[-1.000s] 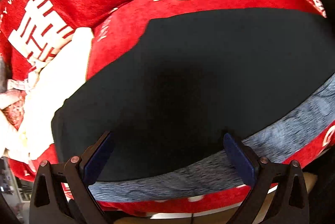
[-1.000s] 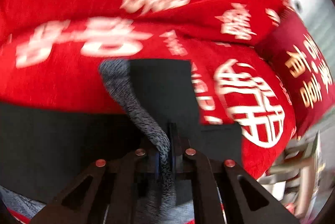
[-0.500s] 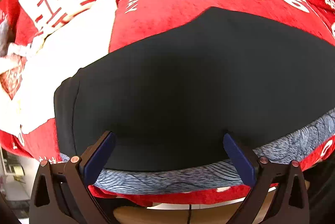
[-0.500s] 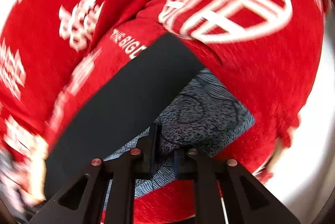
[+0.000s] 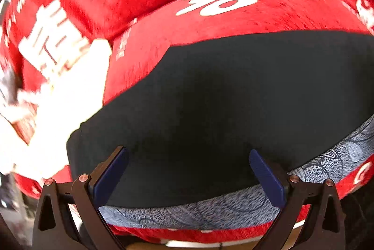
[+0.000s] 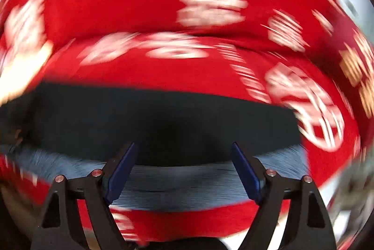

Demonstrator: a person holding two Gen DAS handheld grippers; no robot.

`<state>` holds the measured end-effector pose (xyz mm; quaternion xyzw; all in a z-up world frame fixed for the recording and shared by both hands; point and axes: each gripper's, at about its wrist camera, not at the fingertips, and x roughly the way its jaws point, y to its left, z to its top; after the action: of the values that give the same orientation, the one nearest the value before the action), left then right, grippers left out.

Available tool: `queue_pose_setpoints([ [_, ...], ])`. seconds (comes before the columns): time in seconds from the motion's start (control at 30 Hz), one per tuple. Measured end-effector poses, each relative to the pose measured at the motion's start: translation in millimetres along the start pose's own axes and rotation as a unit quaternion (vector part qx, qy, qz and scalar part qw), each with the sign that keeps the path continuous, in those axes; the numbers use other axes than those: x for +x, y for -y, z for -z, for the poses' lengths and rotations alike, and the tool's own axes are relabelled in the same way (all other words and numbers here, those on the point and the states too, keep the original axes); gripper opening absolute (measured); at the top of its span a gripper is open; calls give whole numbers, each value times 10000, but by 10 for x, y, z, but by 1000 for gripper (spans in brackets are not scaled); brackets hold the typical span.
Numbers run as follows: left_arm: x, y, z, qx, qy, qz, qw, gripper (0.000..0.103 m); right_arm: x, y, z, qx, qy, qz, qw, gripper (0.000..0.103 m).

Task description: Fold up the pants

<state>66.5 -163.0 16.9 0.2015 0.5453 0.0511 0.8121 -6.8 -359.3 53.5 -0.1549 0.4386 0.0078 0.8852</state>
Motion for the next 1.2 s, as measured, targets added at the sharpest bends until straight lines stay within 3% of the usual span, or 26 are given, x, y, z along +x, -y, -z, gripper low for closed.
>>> queue_pose_setpoints([
  [0.1, 38, -5, 39, 68, -42, -206, 9998, 103, 158, -401, 36, -629, -191, 68, 9978, 85],
  [0.17, 139, -182, 61, -106, -132, -156, 9997, 103, 261, -371, 80, -620, -329, 139, 9974, 85],
  [0.33, 311, -637, 128, -540, -309, -26, 9981, 103, 305, 386, 366, 585, -568, -204, 9965, 90],
  [0.47, 380, -827, 271, -747, -343, 199, 9964, 103, 301, 1049, 706, 1346, -711, 68, 9883, 92],
  [0.53, 401, -883, 333, -829, -325, 293, 9956, 103, 320, 1371, 892, 1764, -797, 172, 9809, 92],
  [0.57, 388, -902, 374, -882, -320, 342, 9950, 103, 321, 1541, 999, 2230, -734, -122, 9720, 92],
  [0.67, 403, -969, 460, -956, -290, 367, 9943, 103, 368, 1975, 1279, 3085, -763, -210, 9479, 92],
  [0.77, 346, -1004, 575, -999, -289, 198, 9944, 103, 420, 2268, 1459, 3696, -854, 34, 9253, 98],
  [0.83, 251, -1090, 644, -1101, -203, 180, 9936, 103, 383, 2290, 1455, 3787, -936, 479, 9195, 99],
  [0.9, 193, -1249, 667, -1349, -118, 265, 9904, 103, 242, 2185, 1297, 3601, -665, 643, 9283, 99],
  [0.97, 220, -1385, 610, -1670, -194, 342, 9852, 103, 138, 1995, 1039, 3427, -300, 508, 9376, 99],
  [1.1, 392, -1383, 299, -2075, -469, 640, 9750, 103, 144, 1108, 224, 2368, 67, -344, 9709, 99],
  [1.2, 398, -1086, -19, -1822, -414, 592, 9806, 103, 283, 334, -236, 1495, 51, -771, 9857, 99],
])
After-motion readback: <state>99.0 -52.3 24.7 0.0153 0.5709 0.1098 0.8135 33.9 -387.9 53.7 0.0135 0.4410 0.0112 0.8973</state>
